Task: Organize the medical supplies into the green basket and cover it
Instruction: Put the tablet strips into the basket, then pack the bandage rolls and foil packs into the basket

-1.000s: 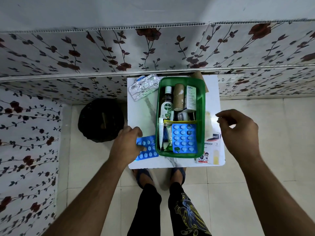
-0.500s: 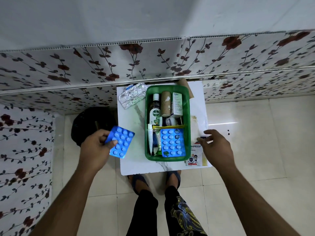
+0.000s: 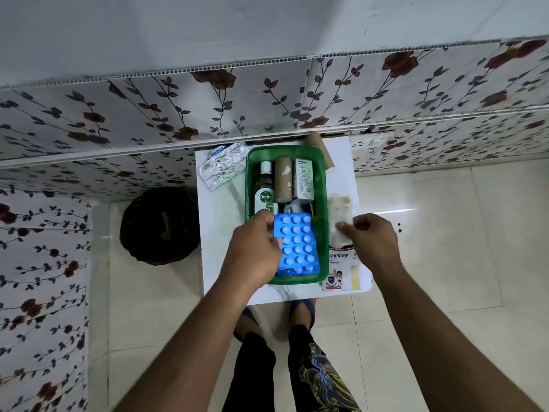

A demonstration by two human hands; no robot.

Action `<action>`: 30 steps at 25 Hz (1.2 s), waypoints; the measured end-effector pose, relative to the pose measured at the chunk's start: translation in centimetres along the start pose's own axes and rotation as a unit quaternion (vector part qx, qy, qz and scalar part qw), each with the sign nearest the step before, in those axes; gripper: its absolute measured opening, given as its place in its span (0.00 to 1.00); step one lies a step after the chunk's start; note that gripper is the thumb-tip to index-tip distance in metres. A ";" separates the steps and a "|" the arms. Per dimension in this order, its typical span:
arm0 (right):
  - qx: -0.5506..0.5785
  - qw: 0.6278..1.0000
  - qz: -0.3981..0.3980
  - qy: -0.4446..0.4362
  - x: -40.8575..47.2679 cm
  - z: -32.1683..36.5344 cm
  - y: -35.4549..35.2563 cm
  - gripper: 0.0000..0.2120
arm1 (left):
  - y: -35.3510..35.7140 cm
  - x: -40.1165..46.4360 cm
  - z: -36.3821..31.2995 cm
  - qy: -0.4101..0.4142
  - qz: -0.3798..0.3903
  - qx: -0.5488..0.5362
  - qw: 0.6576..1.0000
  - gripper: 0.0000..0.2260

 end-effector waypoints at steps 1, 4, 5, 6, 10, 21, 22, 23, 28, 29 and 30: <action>0.017 1.000 -0.004 0.006 0.2 -0.1 -0.5 0.11 | 0.3 0.2 -0.2 0.030 -0.015 0.055 0.998 0.06; 0.064 0.998 0.006 0.015 0.0 0.5 -1.7 0.12 | 1.1 0.3 -1.1 0.101 -0.051 0.168 0.979 0.14; 0.070 0.997 0.008 0.011 -0.2 1.0 -2.0 0.12 | 1.4 0.3 -1.4 0.115 -0.053 0.177 0.976 0.16; 0.069 0.998 0.007 0.006 -0.5 1.7 -2.5 0.12 | 1.5 0.2 -1.6 0.126 -0.051 0.179 0.974 0.16; 0.111 0.993 -0.034 -0.039 -2.8 5.6 -4.3 0.08 | -1.0 0.8 -1.5 0.127 -0.100 0.068 0.984 0.07; -0.142 0.958 0.015 -0.247 -5.1 15.6 7.5 0.14 | -6.9 5.1 6.1 0.011 -0.185 -0.081 0.979 0.09; -0.158 0.947 -0.005 -0.281 -5.2 15.5 7.5 0.16 | -6.8 5.2 6.6 0.016 -0.180 -0.080 0.980 0.09; -0.166 0.937 -0.020 -0.307 -5.3 15.5 7.5 0.17 | -6.7 5.2 7.1 0.017 -0.177 -0.079 0.981 0.10; -0.196 0.918 0.025 -0.345 -6.1 15.5 7.6 0.11 | -6.3 6.1 8.5 0.007 -0.167 -0.070 0.983 0.10; -0.160 0.926 0.005 -0.341 -6.0 15.7 6.5 0.10 | -6.4 6.6 8.4 0.012 -0.172 -0.069 0.983 0.09; -0.108 0.938 -0.031 -0.326 -5.7 15.8 4.8 0.09 | -6.6 7.3 8.2 0.022 -0.184 -0.070 0.980 0.07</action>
Point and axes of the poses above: each hand's wrist, its own x-axis towards the middle knuckle, its own y-axis out of the palm, z = x × y, the point moved 5 cm from there along x, towards the middle knuckle, and after that the axes turned 9 degrees about -z, right-handed, at the moved point
